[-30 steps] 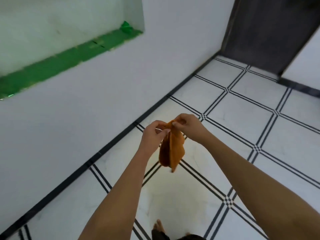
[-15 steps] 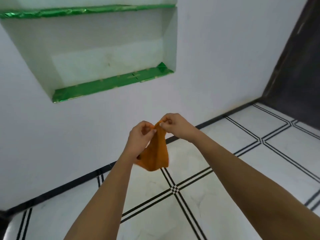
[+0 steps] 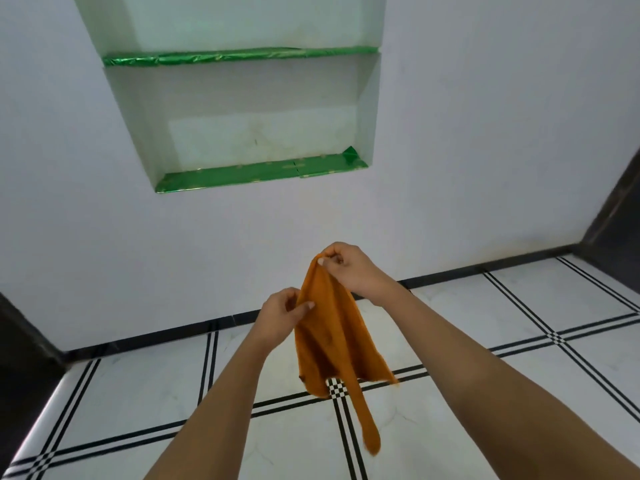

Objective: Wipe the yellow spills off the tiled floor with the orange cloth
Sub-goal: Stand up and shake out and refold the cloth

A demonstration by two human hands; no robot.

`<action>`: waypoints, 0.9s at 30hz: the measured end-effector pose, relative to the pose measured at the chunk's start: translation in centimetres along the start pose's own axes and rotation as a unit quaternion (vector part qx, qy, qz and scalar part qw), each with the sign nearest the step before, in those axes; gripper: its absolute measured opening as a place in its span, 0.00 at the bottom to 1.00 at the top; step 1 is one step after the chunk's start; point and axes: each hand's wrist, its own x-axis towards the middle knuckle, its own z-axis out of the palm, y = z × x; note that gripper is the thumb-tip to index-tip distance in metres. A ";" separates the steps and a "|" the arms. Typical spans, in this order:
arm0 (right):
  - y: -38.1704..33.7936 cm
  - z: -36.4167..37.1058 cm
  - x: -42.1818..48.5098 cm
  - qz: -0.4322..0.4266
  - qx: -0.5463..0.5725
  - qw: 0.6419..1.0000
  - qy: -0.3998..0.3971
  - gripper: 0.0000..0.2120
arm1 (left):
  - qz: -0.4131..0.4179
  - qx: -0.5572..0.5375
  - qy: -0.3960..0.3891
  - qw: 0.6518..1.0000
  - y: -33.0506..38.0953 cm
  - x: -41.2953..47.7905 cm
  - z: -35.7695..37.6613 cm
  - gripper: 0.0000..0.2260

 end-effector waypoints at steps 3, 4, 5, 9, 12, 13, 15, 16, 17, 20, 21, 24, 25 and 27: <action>-0.5 -0.6 -1.3 0.005 0.026 1.000 0.007 0.13 | -0.021 0.013 -0.008 1.000 -0.6 -1.5 0.5 0.11; -0.8 -0.9 -1.6 0.003 0.041 0.999 0.010 0.13 | -0.028 0.022 -0.011 0.999 -0.8 -1.9 0.5 0.11; -0.9 -1.0 -1.9 0.004 0.060 0.998 0.014 0.13 | -0.037 0.029 -0.012 0.999 -1.1 -2.4 0.5 0.11; -1.4 -1.6 -2.0 0.019 0.135 0.989 0.049 0.09 | -0.064 0.015 -0.015 0.998 -2.6 -3.7 -0.3 0.10; -1.4 -1.9 -1.7 0.039 0.163 0.984 0.060 0.09 | -0.055 0.005 0.016 0.998 -2.8 -3.9 -1.6 0.09; -1.4 -2.0 -1.6 0.044 0.177 0.981 0.069 0.09 | -0.049 0.000 0.027 0.998 -2.5 -3.8 -2.1 0.09; -1.4 -2.3 -1.4 0.047 0.205 0.974 0.081 0.10 | -0.038 -0.011 0.048 0.998 -1.8 -3.3 -2.8 0.09; -1.5 -2.3 -1.3 0.045 0.208 0.974 0.076 0.10 | -0.033 -0.017 0.061 0.997 -1.3 -3.0 -3.1 0.09; -1.7 -2.4 -1.3 0.043 0.202 0.976 0.068 0.09 | -0.032 -0.020 0.074 0.997 -0.8 -2.7 -3.4 0.09; -2.3 -2.4 -1.0 0.040 0.187 0.979 0.070 0.08 | -0.030 -0.006 0.100 0.995 0.6 -2.3 -4.2 0.13; -2.3 -2.4 -0.8 0.039 0.196 0.976 0.089 0.09 | -0.028 0.003 0.089 0.996 0.9 -2.3 -4.4 0.15; -2.5 -2.7 -0.3 0.048 0.203 0.967 0.145 0.11 | -0.039 0.050 0.001 0.998 0.2 -2.6 -5.0 0.20; -2.4 -2.8 -0.2 0.052 0.201 0.966 0.152 0.09 | -0.049 0.078 -0.035 0.995 -0.5 -2.8 -5.1 0.20; -2.2 -2.8 -0.2 0.055 0.206 0.964 0.156 0.06 | -0.076 0.124 -0.082 0.986 -2.1 -3.1 -5.2 0.17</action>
